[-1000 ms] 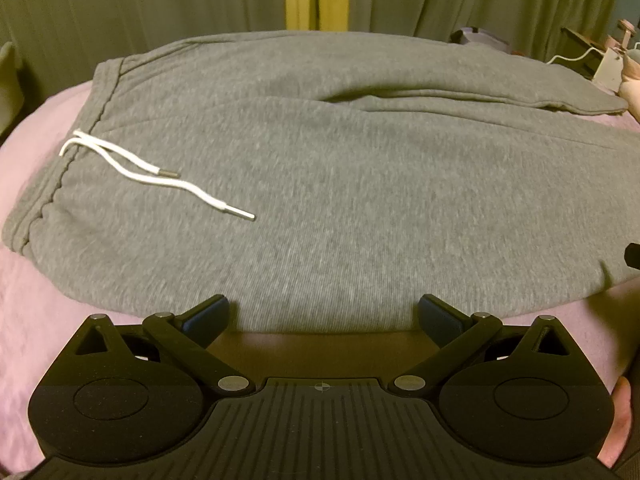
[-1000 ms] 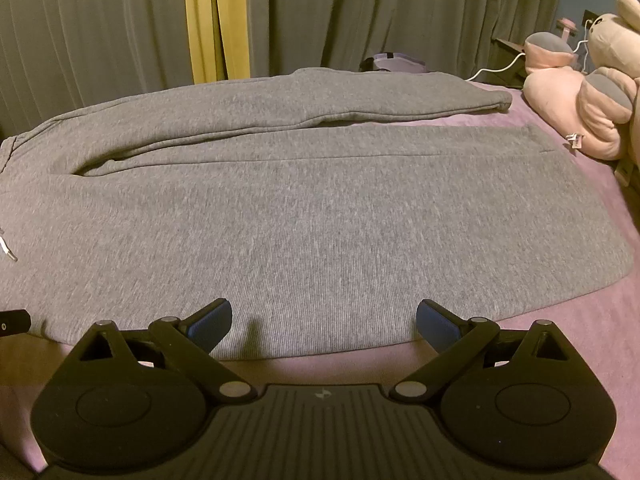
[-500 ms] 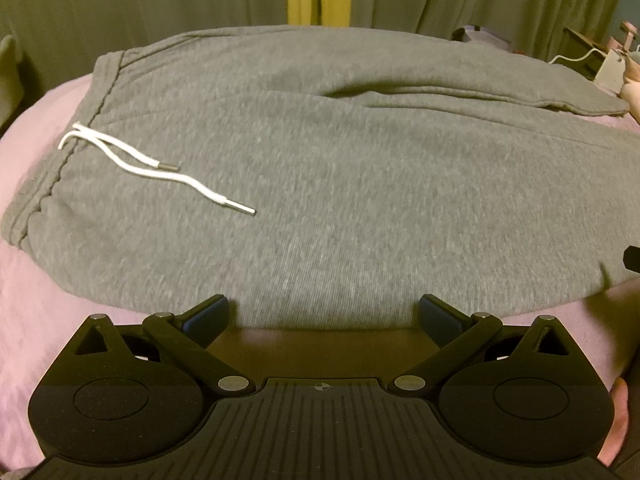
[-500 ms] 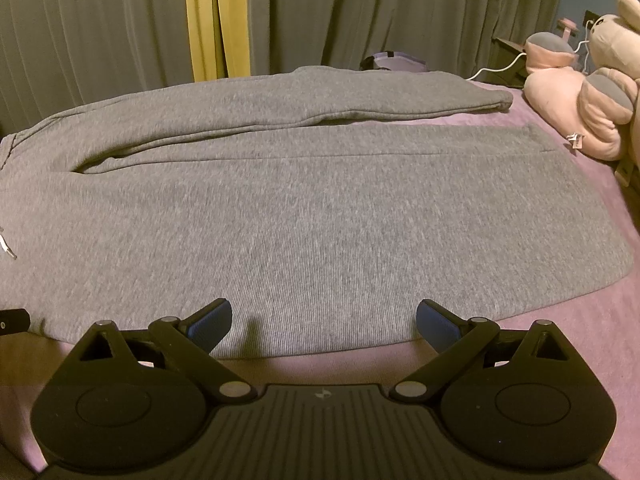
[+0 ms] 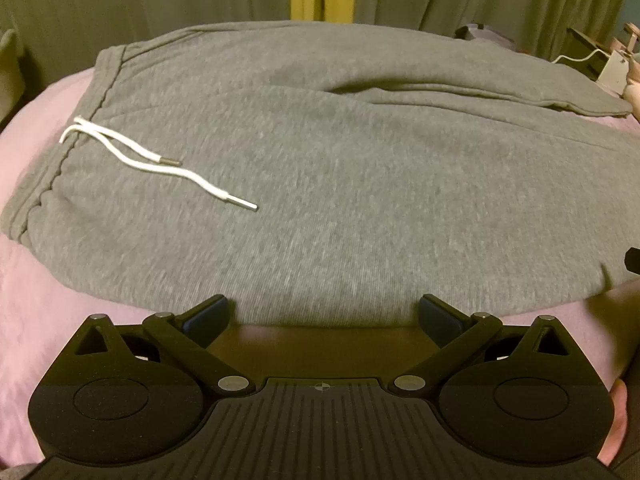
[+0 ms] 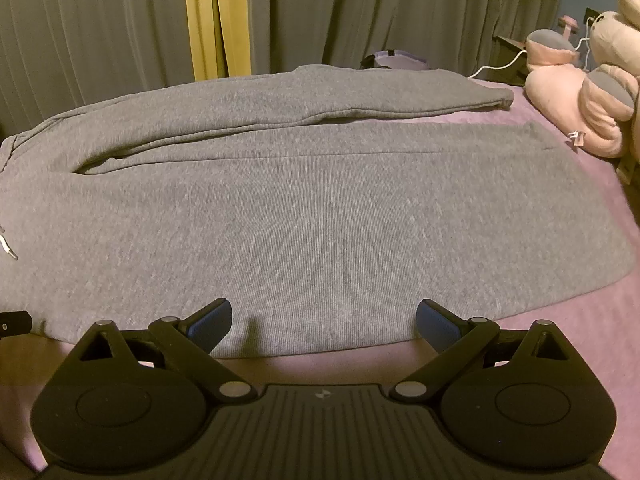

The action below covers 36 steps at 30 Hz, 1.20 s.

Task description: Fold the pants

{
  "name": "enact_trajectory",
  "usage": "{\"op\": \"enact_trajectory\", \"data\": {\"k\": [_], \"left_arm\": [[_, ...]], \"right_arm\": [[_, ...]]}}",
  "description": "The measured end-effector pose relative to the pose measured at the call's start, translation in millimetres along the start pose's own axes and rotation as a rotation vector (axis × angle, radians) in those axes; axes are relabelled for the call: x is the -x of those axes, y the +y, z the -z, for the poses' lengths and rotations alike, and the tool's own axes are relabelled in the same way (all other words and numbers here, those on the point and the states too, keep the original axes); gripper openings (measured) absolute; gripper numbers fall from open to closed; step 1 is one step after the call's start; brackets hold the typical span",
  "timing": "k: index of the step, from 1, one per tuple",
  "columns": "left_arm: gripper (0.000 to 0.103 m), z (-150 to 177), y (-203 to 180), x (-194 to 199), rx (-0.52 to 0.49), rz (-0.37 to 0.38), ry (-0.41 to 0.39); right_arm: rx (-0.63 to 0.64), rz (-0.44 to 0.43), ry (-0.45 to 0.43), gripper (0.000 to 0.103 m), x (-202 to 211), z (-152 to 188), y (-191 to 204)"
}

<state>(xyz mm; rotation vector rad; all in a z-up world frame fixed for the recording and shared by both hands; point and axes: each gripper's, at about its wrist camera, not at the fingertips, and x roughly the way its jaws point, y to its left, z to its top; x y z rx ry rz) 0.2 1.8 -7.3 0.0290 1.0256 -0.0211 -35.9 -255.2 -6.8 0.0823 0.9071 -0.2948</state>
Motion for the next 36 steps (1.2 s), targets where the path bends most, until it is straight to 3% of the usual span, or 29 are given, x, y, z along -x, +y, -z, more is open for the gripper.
{"op": "enact_trajectory", "data": {"k": [36], "left_arm": [[0.103, -2.3, -0.6, 0.3, -0.013, -0.012, 0.011]], "right_arm": [[-0.001, -0.002, 0.003, 0.099, -1.0, -0.1, 0.1]]}}
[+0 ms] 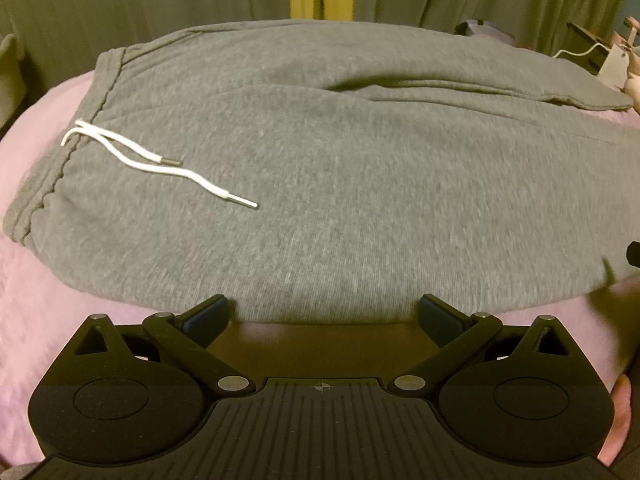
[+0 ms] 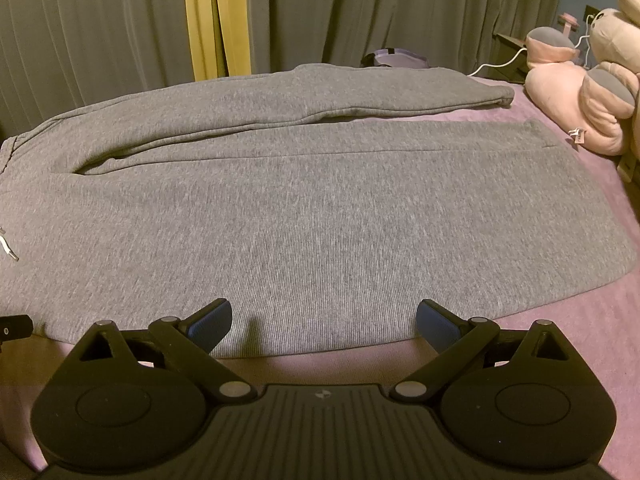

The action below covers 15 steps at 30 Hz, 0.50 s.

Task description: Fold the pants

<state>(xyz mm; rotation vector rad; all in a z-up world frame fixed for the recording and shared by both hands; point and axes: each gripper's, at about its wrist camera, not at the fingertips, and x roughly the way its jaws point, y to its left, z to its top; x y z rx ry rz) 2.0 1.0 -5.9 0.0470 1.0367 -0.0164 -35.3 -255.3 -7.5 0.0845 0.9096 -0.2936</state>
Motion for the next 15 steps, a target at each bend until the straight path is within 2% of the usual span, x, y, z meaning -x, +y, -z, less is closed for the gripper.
{"op": "enact_trajectory", "data": {"k": [15], "left_arm": [[0.103, 1.8, -7.6, 2.3, -0.042, -0.004, -0.003]], "right_arm": [[0.015, 0.013, 0.004, 0.099, -0.7, 0.6, 1.7]]}}
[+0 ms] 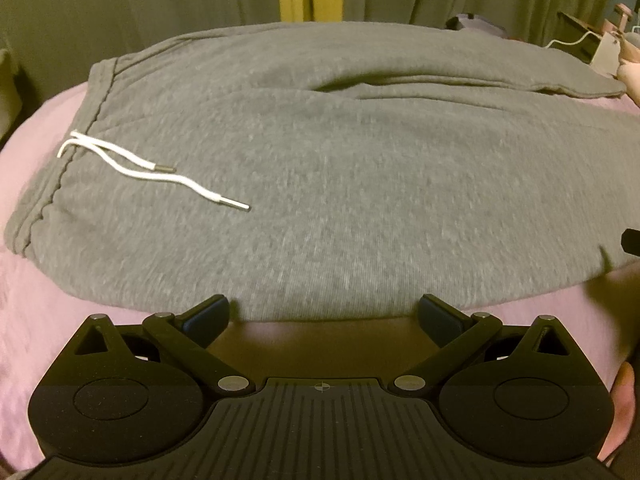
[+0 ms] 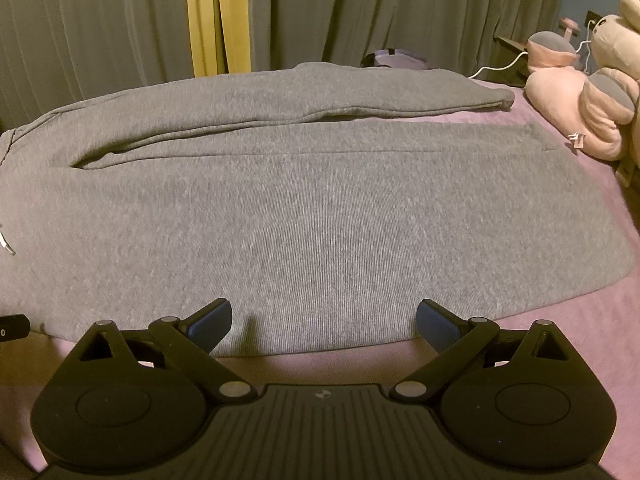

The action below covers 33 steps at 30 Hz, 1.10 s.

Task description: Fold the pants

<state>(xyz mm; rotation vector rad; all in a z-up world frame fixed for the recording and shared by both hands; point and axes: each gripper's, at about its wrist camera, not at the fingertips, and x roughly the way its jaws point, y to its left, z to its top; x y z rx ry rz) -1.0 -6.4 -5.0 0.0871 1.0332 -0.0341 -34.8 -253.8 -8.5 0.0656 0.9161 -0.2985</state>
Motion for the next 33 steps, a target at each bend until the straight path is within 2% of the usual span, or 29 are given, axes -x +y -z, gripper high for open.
{"op": "enact_trajectory", "data": {"k": [24, 30, 33], "left_arm": [[0.103, 1, -6, -4, -0.025, -0.025, 0.056], [0.103, 0, -10, -2, -0.040, -0.063, 0.073], [0.103, -11, -10, 5, -0.033, -0.100, 0.061]], "right_arm": [[0.005, -0.014, 0.009, 0.099, -5, -1, 0], [-0.015, -0.050, 0.020, 0.099, -7, -4, -4], [-0.028, -0.084, 0.039, 0.099, -14, -11, -8]]}}
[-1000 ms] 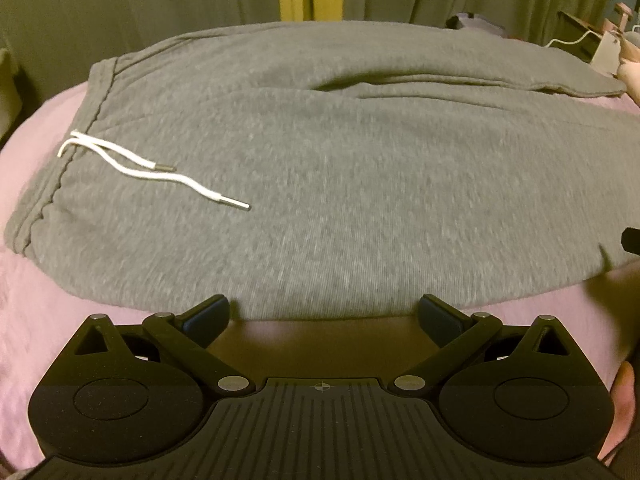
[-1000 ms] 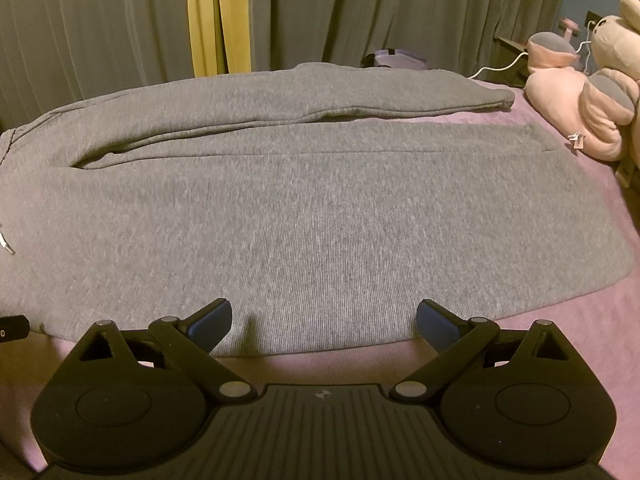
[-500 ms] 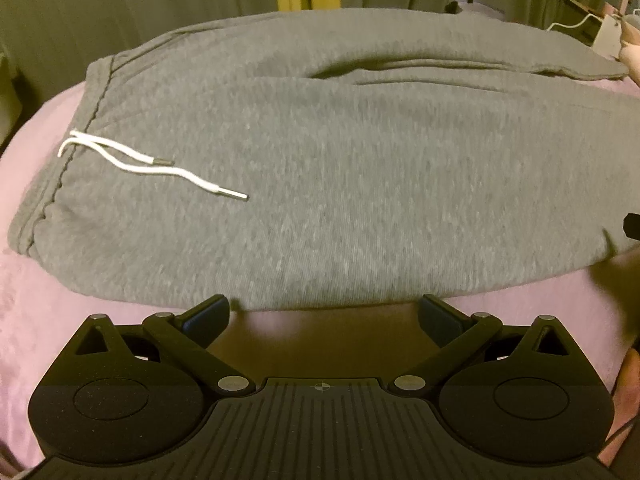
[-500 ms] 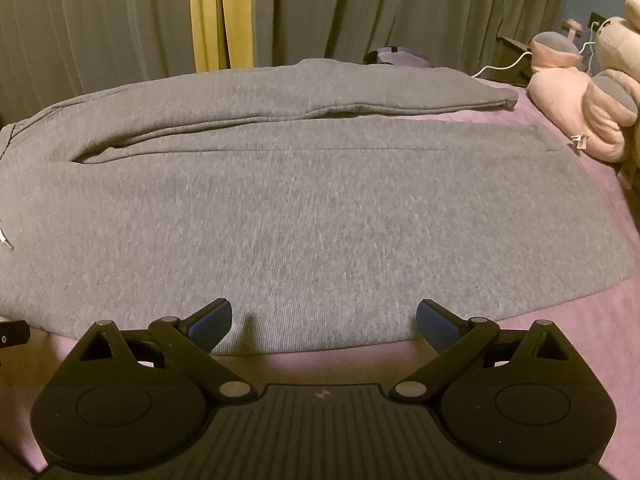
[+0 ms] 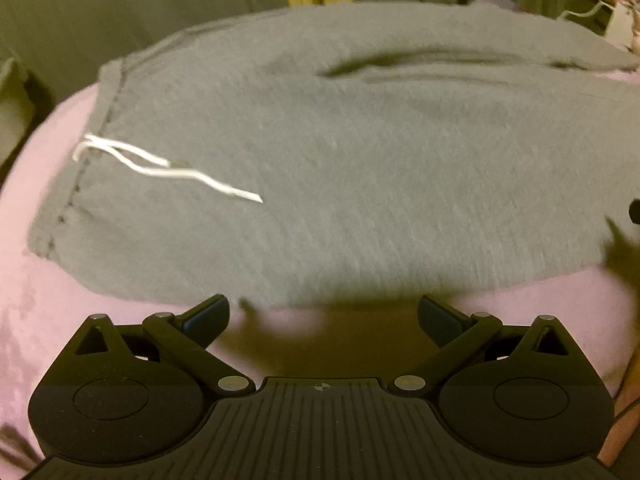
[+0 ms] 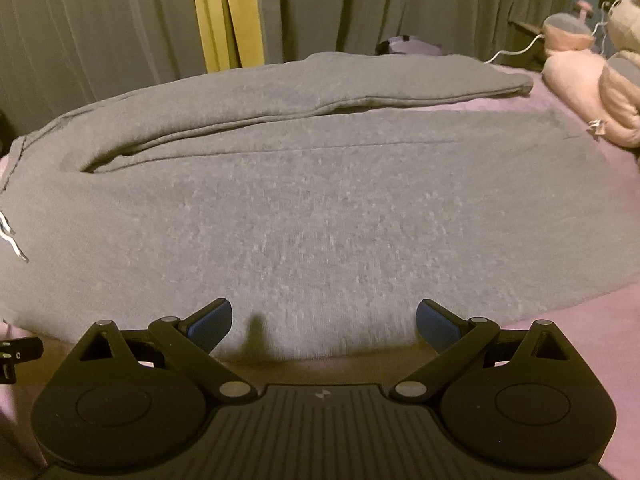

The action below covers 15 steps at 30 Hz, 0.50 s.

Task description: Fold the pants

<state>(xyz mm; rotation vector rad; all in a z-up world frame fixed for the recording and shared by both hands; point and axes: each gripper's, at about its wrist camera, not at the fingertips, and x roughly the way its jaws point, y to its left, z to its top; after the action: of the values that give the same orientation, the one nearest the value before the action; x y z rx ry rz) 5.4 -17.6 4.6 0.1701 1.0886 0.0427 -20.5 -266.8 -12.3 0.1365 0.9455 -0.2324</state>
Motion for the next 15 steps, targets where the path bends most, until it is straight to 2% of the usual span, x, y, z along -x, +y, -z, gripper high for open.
{"op": "enact_trajectory", "data": {"k": [2, 5, 8, 10, 13, 15], "left_arm": [[0.103, -21, 4, 4, 0.045, -0.049, -0.019], [0.103, -61, 15, 4, 0.168, -0.106, -0.082], [0.103, -98, 28, -8, 0.297, -0.097, -0.160], [0.103, -113, 36, -22, 0.358, -0.072, -0.189], [0.103, -128, 49, -50, 0.424, -0.060, -0.205], [0.103, -130, 56, -67, 0.423, -0.088, -0.237]], "right_arm": [[-0.010, 0.001, 0.000, 0.099, -9, -10, -6], [0.002, 0.076, 0.005, 0.099, -29, -28, -12], [-0.023, 0.155, 0.047, 0.099, -60, -41, -22], [-0.101, 0.134, 0.096, 0.099, -75, -41, -34], [-0.201, 0.098, 0.067, 0.099, -78, -40, -49], [-0.233, 0.095, 0.052, 0.099, -81, -39, -53]]}}
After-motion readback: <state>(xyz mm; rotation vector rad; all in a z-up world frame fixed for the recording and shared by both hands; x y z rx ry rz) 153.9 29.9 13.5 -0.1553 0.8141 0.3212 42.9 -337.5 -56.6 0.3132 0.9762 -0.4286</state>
